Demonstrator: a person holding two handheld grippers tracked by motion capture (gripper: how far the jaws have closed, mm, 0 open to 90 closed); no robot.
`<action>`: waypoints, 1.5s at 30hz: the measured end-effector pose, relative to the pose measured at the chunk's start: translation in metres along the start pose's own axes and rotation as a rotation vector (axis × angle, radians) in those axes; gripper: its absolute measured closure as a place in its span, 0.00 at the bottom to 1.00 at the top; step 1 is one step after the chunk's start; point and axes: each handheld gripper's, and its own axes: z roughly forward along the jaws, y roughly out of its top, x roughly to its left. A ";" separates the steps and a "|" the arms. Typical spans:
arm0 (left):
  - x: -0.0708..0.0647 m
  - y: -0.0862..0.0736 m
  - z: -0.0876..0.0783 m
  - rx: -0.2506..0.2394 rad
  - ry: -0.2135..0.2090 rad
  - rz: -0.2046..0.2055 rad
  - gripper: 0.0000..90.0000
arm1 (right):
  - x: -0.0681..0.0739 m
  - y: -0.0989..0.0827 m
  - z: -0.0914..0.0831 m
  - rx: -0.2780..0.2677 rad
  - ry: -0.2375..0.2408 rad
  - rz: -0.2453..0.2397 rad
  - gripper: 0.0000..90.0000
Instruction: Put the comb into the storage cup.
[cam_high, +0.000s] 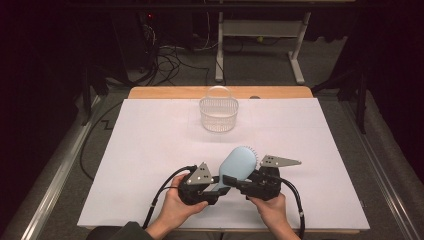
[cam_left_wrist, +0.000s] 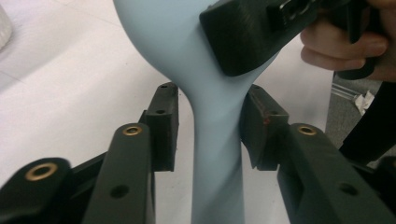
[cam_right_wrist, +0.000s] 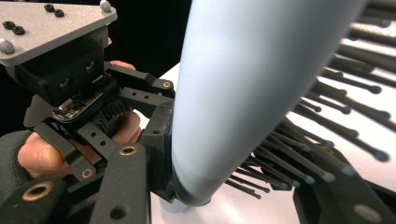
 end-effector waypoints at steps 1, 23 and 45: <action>0.000 0.000 0.000 0.002 0.004 -0.001 0.63 | 0.000 0.000 0.000 -0.001 -0.001 0.001 0.60; 0.004 -0.002 -0.005 -0.036 0.012 -0.042 0.38 | -0.002 0.005 -0.009 -0.030 -0.019 0.002 0.60; 0.029 -0.017 -0.037 -0.098 0.073 -0.102 0.25 | -0.006 0.012 -0.021 0.005 -0.081 -0.020 0.61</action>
